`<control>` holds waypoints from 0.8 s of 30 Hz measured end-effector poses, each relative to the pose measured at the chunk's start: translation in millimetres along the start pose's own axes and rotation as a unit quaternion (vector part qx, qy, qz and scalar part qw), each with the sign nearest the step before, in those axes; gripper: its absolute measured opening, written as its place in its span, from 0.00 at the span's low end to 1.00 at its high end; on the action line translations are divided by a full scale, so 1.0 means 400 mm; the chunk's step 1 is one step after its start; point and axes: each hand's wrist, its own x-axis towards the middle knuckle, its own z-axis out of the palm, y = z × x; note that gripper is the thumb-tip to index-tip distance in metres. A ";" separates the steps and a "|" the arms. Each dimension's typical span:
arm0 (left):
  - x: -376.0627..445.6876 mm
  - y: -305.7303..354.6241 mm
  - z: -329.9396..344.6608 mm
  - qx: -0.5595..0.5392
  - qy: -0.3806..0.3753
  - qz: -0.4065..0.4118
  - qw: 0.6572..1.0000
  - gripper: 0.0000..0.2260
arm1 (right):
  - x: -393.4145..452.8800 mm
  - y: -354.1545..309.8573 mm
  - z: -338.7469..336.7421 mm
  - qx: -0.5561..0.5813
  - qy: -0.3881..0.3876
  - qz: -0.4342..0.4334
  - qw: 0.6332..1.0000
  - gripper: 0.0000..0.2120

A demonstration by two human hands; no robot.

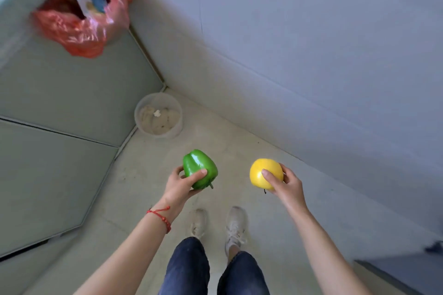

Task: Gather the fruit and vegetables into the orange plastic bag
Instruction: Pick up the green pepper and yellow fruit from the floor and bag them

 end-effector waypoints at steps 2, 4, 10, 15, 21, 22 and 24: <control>-0.050 0.033 0.016 0.032 -0.018 0.015 0.999 0.33 | -0.055 -0.024 -0.045 0.019 0.027 -0.001 0.999 0.37; -0.087 0.061 0.027 0.067 -0.041 0.028 0.997 0.33 | -0.105 -0.032 -0.081 0.050 0.057 -0.003 0.997 0.28; -0.176 0.135 0.040 0.165 -0.122 0.049 0.978 0.30 | -0.285 -0.005 -0.120 0.173 0.163 -0.004 0.971 0.18; -0.259 0.162 0.082 0.256 -0.209 0.069 0.941 0.30 | -0.433 0.056 -0.112 0.298 0.225 0.015 0.927 0.19; -0.362 0.105 0.164 0.360 -0.307 0.067 0.879 0.30 | -0.610 0.140 -0.131 0.395 0.314 0.029 0.863 0.21; -0.383 0.087 0.179 0.378 -0.322 0.065 0.866 0.30 | -0.641 0.155 -0.137 0.411 0.328 0.029 0.850 0.20; -0.425 0.047 0.211 0.413 -0.351 0.068 0.837 0.30 | -0.700 0.187 -0.154 0.444 0.357 0.029 0.822 0.17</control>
